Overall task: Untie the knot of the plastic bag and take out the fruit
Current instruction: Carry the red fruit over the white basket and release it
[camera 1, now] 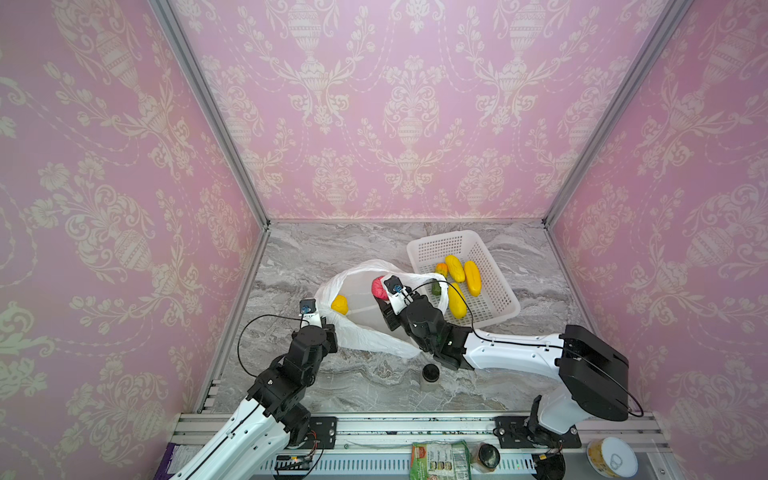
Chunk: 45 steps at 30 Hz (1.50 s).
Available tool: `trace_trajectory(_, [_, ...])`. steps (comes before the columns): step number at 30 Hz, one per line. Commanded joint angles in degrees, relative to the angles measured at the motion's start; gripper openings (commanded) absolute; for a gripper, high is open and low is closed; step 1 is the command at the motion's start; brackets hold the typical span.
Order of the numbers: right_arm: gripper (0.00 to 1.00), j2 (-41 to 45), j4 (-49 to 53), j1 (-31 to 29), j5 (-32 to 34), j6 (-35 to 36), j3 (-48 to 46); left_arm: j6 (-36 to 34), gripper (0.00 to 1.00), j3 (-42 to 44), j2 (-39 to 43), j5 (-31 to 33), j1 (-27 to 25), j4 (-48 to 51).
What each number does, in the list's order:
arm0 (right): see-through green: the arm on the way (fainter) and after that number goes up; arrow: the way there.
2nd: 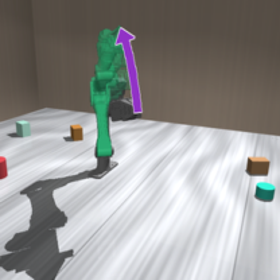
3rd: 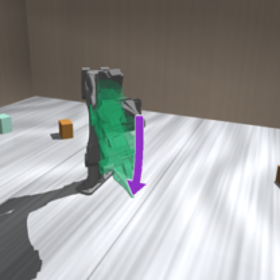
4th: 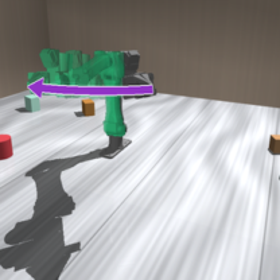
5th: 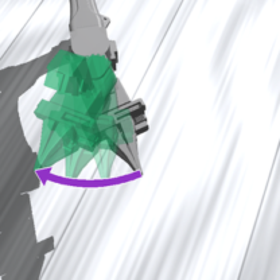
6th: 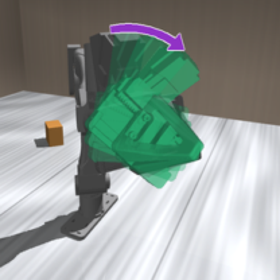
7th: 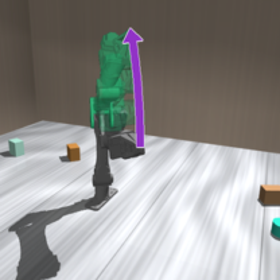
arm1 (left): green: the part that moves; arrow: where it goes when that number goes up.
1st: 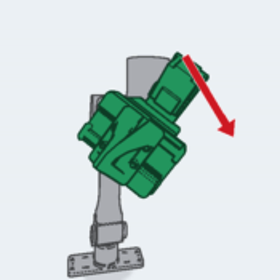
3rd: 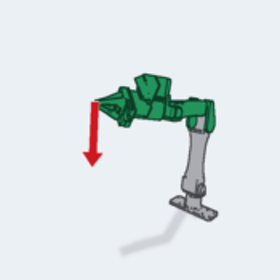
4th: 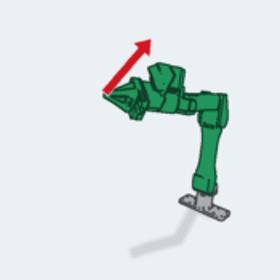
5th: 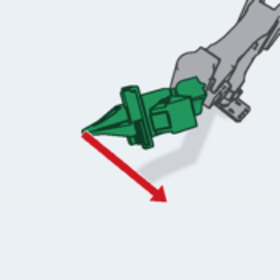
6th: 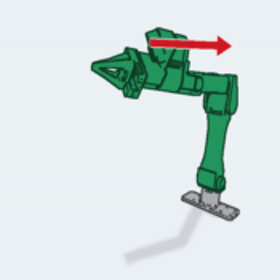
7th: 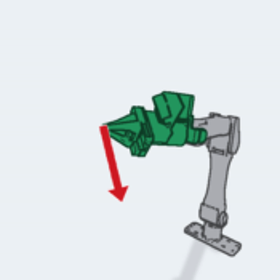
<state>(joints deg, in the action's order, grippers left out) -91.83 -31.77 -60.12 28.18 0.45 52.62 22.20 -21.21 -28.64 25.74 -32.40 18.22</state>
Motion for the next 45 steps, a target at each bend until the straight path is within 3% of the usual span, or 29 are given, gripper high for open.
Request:
trace_trajectory(1, [0.23,2.69,0.86,0.2,1.49,0.72,1.54,0.39,0.0,0.82,0.44,-0.86,0.49,-0.11])
trace_trajectory(11, [0.24,25.55,0.22,6.16,-1.81,-2.73,-11.31,0.24,0.0,0.88,0.15,-1.04,0.51,-0.28])
trace_trajectory(16, [0.23,34.49,2.11,10.77,7.75,-3.29,-17.12,0.31,0.0,0.93,0.36,-0.82,0.5,-0.36])
trace_trajectory(19, [0.22,35.75,6.44,16.53,10.95,-9.81,-19.62,0.19,0.0,0.91,0.14,-1.1,0.51,-0.35])
trace_trajectory(23, [0.23,32.28,10.26,25.29,6.73,-20.75,-22.22,0.31,0.0,0.99,0.63,-0.87,0.5,-0.29])
trace_trajectory(27, [0.22,21.71,11.58,30.06,2.18,-26.59,-20.59,0.4,0.0,0.89,0.13,-0.68,0.54,-0.37])
trace_trajectory(35, [0.27,4.69,6.29,30.32,-0.32,-29.84,-17.23,0.46,0.0,0.87,0.0,-0.35,0.5,-0.38])
trace_trajectory(43, [0.4,0.05,2.35,30.28,-0.25,-30.53,-17.73,0.41,0.0,0.64,-1.07,-0.43,0.5,-0.63])
trace_trajectory(45, [0.5,0.88,2.26,30.28,0.09,-29.86,-18.21,0.46,0.0,0.65,-0.95,-0.26,0.5,-0.66])
